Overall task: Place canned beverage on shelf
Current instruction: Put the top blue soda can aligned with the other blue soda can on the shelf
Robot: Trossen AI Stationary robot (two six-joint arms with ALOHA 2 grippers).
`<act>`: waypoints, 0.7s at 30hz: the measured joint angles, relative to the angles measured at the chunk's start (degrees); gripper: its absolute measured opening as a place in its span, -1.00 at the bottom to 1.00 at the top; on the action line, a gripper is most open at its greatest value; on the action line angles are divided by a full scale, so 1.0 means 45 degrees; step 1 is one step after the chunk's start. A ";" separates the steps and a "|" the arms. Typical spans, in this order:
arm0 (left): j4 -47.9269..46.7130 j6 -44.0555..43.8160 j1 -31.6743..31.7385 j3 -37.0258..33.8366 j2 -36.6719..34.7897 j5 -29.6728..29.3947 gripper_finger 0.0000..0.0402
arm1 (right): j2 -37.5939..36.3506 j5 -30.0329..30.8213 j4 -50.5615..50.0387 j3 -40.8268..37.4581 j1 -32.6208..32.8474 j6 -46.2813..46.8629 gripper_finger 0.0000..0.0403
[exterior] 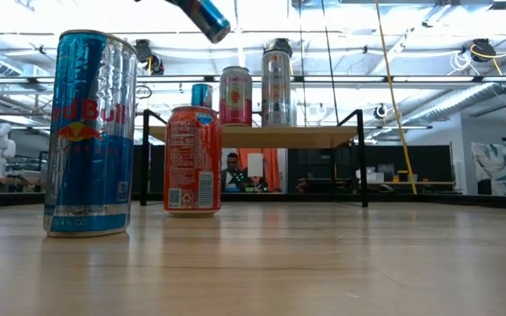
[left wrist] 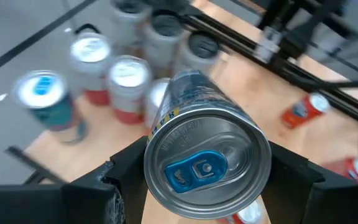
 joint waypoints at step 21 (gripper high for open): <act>-0.2655 0.2598 0.2301 0.0019 0.1585 0.0155 0.18 | 0.0008 0.0987 -0.1231 0.0000 -0.0029 -0.1050 0.73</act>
